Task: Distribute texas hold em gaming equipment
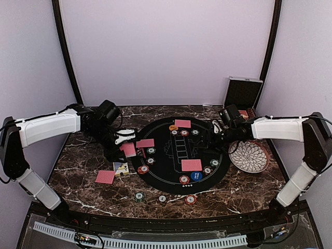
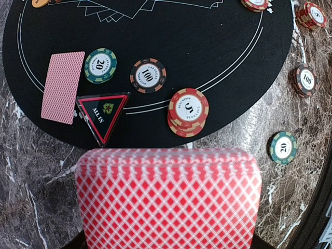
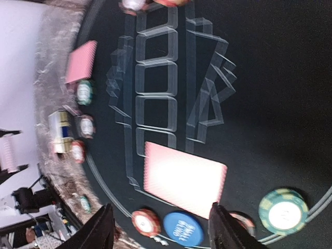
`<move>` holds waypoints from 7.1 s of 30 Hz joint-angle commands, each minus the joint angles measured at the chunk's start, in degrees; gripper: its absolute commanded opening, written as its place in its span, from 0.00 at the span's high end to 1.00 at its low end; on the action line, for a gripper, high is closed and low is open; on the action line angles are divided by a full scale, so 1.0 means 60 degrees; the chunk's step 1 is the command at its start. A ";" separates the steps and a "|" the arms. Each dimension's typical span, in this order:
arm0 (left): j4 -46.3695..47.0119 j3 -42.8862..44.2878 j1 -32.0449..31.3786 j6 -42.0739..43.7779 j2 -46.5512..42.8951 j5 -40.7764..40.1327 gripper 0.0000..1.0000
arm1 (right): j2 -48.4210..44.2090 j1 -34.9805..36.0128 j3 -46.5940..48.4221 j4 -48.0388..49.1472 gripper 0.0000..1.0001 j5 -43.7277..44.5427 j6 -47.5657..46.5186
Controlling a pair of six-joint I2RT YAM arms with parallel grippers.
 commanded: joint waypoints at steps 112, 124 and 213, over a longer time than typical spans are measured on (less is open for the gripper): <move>-0.0307 0.0837 -0.0070 -0.0486 0.0077 -0.0253 1.00 | 0.3342 0.1257 0.3062 0.5946 1.00 -0.3055 0.4456; -0.0394 0.0819 -0.0072 -0.0456 0.0056 -0.0191 1.00 | 0.5178 0.1208 0.4977 0.4996 1.00 -0.2701 0.4084; -0.0361 0.1558 -0.0072 -0.0614 0.0141 0.0081 1.00 | 0.3756 0.2685 0.2488 0.8329 0.25 -0.3118 0.4372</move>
